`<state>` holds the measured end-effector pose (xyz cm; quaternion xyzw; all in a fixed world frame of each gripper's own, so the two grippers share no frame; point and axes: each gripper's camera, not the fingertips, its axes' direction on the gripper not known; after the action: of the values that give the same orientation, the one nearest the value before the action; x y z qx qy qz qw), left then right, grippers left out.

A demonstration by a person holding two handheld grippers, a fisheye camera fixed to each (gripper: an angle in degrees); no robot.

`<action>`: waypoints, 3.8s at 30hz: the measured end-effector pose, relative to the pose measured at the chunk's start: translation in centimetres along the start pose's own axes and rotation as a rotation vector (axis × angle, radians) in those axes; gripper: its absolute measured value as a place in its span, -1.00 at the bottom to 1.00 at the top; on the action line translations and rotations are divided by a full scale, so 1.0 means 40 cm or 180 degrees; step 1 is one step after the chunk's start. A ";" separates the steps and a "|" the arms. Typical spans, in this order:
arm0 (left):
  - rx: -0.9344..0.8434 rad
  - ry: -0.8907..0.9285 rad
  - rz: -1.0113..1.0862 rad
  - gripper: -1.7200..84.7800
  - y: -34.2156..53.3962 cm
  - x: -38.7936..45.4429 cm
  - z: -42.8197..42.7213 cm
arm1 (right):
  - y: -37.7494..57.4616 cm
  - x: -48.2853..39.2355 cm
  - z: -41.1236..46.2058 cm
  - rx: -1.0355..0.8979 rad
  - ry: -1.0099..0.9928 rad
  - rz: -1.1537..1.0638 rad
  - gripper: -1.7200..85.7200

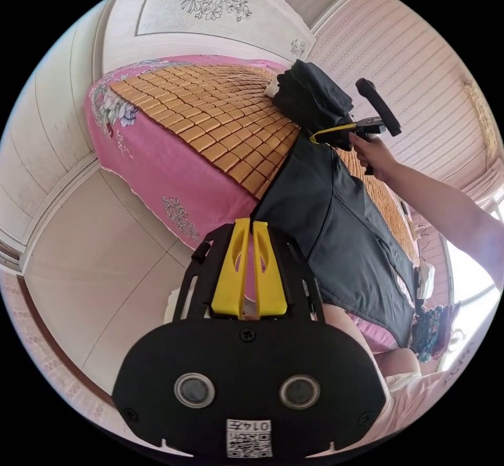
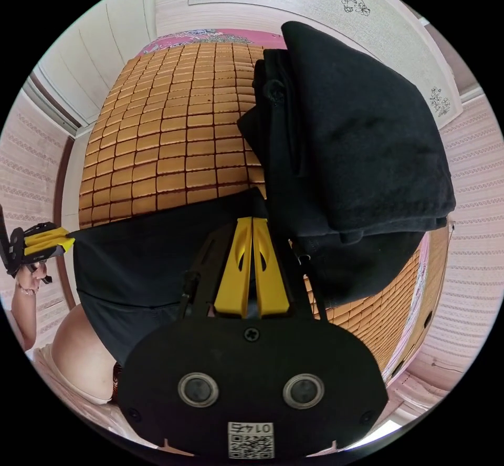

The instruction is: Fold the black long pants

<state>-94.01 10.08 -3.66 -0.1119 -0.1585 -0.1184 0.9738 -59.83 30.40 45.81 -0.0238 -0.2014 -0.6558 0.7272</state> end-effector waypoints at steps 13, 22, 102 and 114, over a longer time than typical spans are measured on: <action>0.0032 -0.0048 0.0009 -0.98 -0.099 -0.046 -0.010 | 0.073 0.048 -0.127 0.0051 0.0121 0.0082 -0.98; 0.0208 -0.0107 -0.0227 -0.94 -0.106 -0.073 -0.047 | 0.712 0.183 -0.550 0.1564 -0.0305 0.0930 -0.98; -0.1219 -0.1028 0.1378 -0.98 -0.339 1.034 0.021 | 2.037 0.573 -1.167 -0.1285 0.0538 0.3696 -0.98; -0.0969 -0.0896 0.2082 -0.98 -0.225 1.194 -0.137 | 2.175 0.379 -1.344 -0.0753 0.0645 0.4308 -0.96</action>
<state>-50.83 -9.15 8.91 -0.3150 -0.2272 0.1928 0.9011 38.93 12.09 21.37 -0.1619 -0.0006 -0.0747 0.9840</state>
